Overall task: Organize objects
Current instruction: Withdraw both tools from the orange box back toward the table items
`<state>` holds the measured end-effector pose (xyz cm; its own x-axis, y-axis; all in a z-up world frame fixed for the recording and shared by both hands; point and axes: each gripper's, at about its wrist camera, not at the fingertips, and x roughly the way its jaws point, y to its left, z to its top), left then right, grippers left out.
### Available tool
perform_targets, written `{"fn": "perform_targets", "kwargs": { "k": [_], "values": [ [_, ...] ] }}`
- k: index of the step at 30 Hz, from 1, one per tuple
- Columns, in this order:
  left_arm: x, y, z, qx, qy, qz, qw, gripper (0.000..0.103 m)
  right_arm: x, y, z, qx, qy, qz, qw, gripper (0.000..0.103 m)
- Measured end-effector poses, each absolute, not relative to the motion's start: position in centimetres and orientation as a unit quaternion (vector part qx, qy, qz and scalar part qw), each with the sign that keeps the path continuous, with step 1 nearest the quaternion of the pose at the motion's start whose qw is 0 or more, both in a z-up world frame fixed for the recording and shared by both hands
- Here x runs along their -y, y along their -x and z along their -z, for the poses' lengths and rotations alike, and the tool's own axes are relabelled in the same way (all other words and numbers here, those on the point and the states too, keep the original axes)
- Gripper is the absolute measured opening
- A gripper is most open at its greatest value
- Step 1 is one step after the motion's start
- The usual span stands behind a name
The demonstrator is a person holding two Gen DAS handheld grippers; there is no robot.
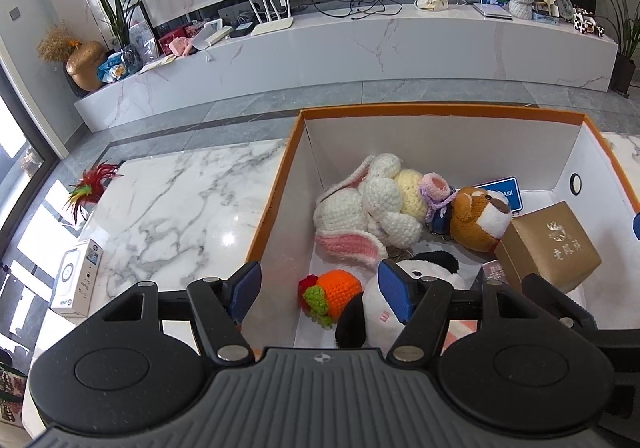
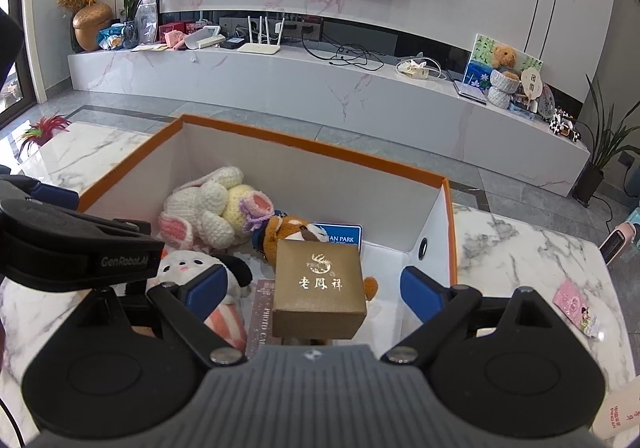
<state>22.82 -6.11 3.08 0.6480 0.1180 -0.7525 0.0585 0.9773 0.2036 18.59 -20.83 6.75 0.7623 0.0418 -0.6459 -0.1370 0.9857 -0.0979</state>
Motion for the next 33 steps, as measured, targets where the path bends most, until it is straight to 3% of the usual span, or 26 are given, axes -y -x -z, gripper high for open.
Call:
{"fn": "perform_targets", "kwargs": {
  "k": [33],
  "values": [
    [3.6,-14.6,-7.0,-0.415,-0.054,0.035,0.908,0.077,19.9,-10.4,-10.0,-0.334,0.091,-0.072,0.936,0.098]
  ]
}}
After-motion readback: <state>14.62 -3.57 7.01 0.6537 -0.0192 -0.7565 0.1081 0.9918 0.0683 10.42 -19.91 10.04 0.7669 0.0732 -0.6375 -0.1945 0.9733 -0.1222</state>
